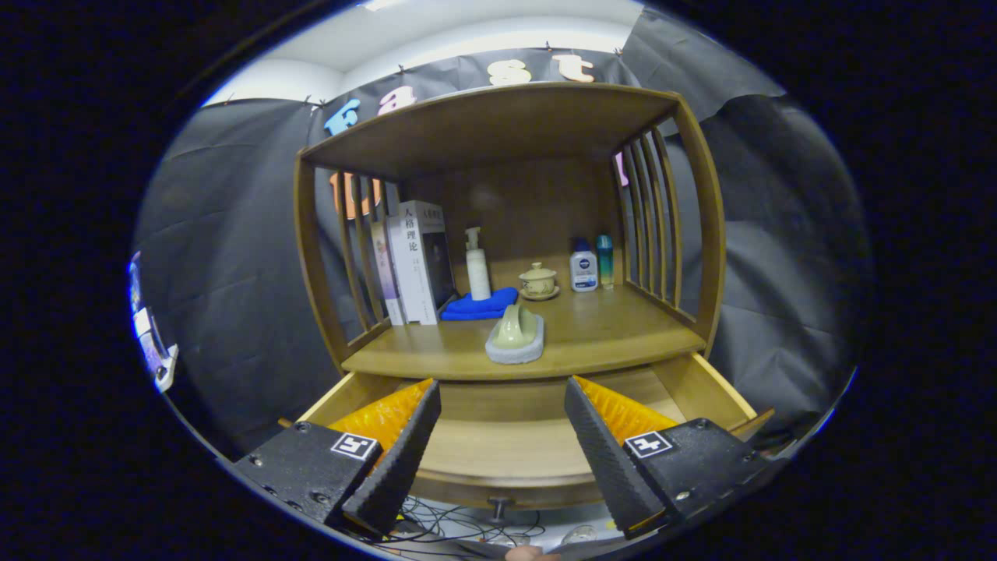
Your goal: Pull open the drawer, take out the items inside it, and place them on the countertop above the cabinet.
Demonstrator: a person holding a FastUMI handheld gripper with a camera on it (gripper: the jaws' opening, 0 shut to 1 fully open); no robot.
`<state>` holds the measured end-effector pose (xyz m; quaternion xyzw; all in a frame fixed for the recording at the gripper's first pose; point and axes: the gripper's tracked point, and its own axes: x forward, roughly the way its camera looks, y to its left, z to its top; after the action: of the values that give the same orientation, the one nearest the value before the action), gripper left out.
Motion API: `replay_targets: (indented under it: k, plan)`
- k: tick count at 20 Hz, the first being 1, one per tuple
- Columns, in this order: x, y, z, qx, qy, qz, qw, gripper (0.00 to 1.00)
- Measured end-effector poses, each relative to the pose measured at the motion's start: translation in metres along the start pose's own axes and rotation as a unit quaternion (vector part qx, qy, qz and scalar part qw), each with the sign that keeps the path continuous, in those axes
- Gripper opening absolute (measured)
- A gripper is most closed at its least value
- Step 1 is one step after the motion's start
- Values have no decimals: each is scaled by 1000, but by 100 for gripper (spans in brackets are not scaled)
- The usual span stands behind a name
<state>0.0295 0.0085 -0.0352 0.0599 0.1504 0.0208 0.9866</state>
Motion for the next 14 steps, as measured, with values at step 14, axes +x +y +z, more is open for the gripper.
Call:
replay_targets:
  k: [14]
  plan:
    - [-16, -19, -108, -36, -14, -66, 997, 100]
